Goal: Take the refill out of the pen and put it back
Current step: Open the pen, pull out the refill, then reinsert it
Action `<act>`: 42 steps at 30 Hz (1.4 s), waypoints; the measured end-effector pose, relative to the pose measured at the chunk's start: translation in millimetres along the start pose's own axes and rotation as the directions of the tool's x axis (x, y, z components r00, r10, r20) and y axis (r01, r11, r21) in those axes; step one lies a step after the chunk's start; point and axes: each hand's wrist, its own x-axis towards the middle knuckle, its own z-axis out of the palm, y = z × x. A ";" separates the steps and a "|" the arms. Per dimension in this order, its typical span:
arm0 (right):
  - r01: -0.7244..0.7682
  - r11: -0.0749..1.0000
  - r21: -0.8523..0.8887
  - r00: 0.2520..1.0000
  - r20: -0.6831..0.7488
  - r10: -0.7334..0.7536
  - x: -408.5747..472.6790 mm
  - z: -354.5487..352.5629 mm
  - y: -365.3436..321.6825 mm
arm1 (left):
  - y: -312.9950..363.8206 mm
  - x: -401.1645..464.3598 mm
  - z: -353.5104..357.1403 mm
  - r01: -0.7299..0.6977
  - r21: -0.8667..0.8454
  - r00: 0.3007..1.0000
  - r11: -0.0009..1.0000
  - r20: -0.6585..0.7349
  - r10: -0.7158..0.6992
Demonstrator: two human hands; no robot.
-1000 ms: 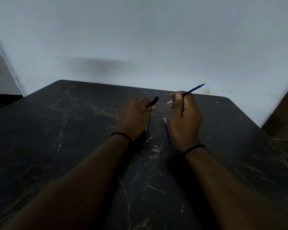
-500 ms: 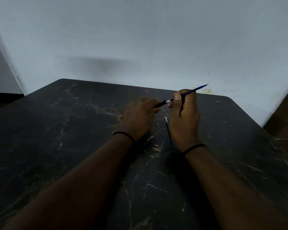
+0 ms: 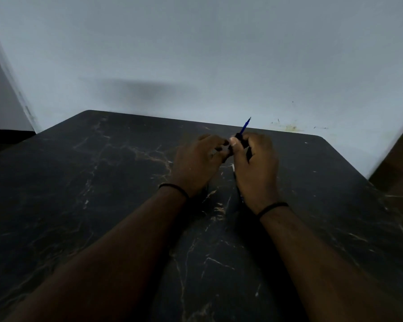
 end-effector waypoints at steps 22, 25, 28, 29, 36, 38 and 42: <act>-0.059 0.998 0.032 0.998 0.011 0.059 -0.5 1.3 5.4 | -42.4 6.9 -29.8 0.427 0.473 0.837 0.771 0.118 -0.535; -0.059 0.998 0.033 0.998 0.007 0.059 -0.2 0.8 5.3 | -43.8 4.9 -28.8 0.329 0.599 0.828 0.731 0.190 -0.528; -0.068 0.997 0.030 0.998 0.018 0.068 -0.5 0.8 5.3 | -44.4 6.7 -26.7 0.269 0.661 0.812 0.701 0.236 -0.534; -0.066 0.997 0.028 0.998 0.025 0.066 -0.6 0.9 5.4 | -43.9 7.6 -25.6 0.257 0.679 0.805 0.688 0.244 -0.541; -0.070 0.997 0.013 0.997 0.032 0.070 -2.3 0.6 4.8 | -43.5 7.6 -22.1 0.270 0.660 0.831 0.700 0.207 -0.516; -0.076 0.997 0.005 0.996 0.044 0.076 -2.1 1.2 5.0 | -47.0 7.6 -20.9 0.267 0.655 0.833 0.707 0.212 -0.511; -0.085 0.996 -0.003 0.995 0.048 0.085 -1.9 1.8 6.1 | -52.2 5.7 -19.8 0.231 0.666 0.846 0.710 0.222 -0.484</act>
